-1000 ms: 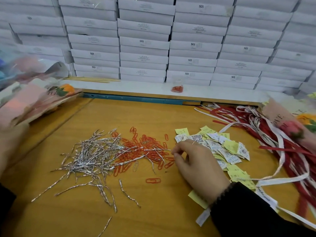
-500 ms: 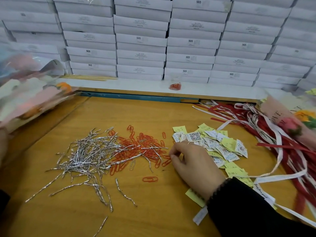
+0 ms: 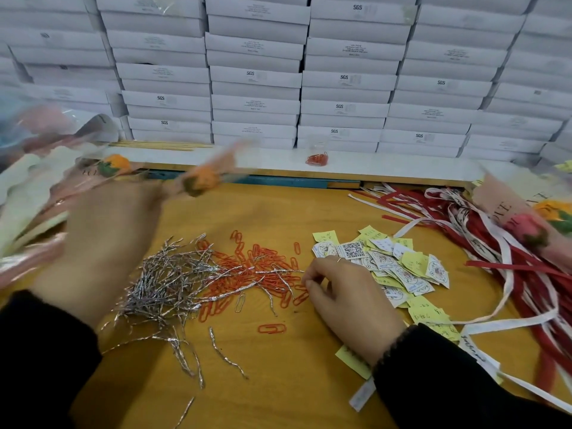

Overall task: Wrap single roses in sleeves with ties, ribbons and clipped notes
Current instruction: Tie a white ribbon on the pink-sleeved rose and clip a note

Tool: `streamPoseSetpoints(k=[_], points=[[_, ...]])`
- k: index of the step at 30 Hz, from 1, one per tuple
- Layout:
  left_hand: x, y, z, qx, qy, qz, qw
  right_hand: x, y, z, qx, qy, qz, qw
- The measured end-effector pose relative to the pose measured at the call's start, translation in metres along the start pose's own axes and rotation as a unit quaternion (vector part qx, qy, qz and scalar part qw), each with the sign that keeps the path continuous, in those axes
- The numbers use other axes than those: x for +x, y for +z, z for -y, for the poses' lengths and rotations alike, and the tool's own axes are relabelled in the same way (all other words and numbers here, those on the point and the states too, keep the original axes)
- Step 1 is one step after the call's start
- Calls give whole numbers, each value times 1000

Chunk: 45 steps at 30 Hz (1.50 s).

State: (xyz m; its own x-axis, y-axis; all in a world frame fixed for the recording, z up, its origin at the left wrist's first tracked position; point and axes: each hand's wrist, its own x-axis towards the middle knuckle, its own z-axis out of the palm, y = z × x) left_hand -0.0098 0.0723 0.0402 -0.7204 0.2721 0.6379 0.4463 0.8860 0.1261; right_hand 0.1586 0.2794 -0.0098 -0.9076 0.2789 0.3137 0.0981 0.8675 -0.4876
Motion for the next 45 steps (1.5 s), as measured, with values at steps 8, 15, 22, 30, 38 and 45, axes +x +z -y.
streamPoseSetpoints(k=[8, 15, 22, 30, 38, 45], points=[[-42, -6, -83, -6, 209, 56, 976, 1, 1, 6, 264, 75, 43, 961], [-53, -14, -103, -22, 310, 30, 950, 4, -2, 14, 548, 127, 75, 824], [-58, -14, -112, -24, 328, 53, 943, 7, -1, 11, 656, 100, 80, 744], [-68, -10, -116, -58, 354, 76, 930, 7, 2, 8, 650, 105, 44, 752], [-59, -10, -106, -26, 264, 180, 947, 18, -5, -12, 679, 232, -130, 685], [-44, -17, -98, -80, 184, 231, 952, 21, -13, -21, 707, 183, -103, 675]])
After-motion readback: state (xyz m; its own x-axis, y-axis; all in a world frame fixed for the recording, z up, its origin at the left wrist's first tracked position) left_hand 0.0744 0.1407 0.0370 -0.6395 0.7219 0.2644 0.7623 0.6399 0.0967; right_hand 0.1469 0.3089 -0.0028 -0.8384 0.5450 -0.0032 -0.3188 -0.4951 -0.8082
